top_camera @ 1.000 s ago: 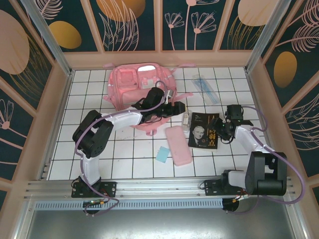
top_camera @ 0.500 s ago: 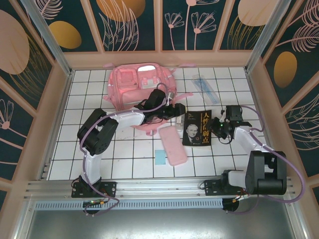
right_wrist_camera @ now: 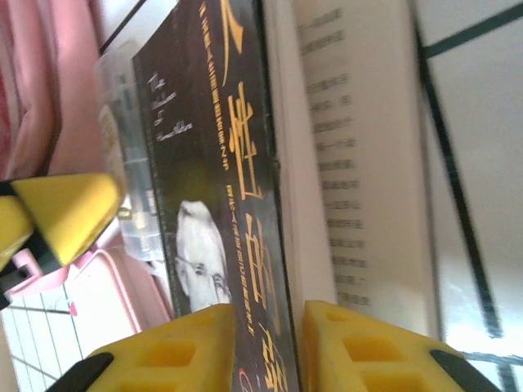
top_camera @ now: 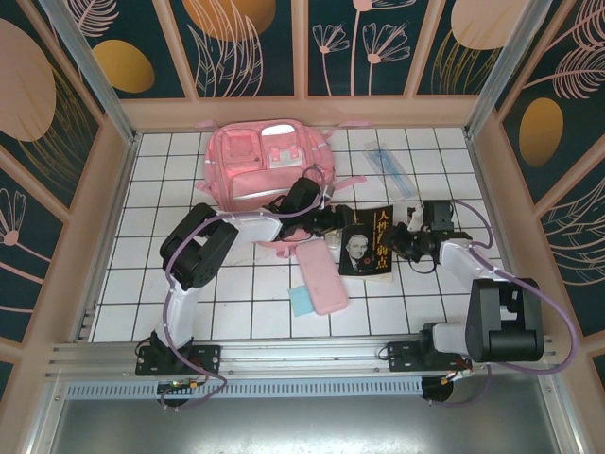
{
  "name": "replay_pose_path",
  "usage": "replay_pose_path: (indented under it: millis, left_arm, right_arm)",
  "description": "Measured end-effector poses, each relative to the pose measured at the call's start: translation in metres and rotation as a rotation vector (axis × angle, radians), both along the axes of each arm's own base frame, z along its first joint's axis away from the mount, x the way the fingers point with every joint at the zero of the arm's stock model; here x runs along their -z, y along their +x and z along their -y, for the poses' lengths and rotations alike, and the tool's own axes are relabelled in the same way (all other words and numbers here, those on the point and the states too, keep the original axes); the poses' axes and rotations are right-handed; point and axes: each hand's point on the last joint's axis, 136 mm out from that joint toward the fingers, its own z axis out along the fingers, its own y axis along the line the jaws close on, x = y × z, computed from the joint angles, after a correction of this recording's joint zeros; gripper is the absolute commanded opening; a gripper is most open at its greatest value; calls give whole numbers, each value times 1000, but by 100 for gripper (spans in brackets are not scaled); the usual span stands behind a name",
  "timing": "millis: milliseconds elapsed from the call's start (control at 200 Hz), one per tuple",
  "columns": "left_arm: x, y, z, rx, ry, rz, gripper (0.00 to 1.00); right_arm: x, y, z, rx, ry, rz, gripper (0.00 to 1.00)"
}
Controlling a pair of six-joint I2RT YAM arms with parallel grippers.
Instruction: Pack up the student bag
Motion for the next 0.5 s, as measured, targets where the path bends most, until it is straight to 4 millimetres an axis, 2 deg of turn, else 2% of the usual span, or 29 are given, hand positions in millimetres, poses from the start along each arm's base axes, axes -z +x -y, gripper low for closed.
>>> replay_pose_path:
  millis: [140,175,250,390,500]
  left_arm:
    - [0,4,3,-2,-11,1,73]
    - [-1,4,4,-1,-13,1,73]
    - [-1,4,4,-3,-15,0,73]
    - [-2,5,4,-3,-13,2,75]
    - [-5,7,5,3,0,10,76]
  right_arm:
    - [4,0,-9,-34,3,-1,28]
    - [7,0,-9,-37,0,-7,22]
    - [11,-1,-8,-46,-11,-13,0]
    - [5,3,-8,-49,-21,-15,0]
    - [-13,12,-7,-46,-41,14,0]
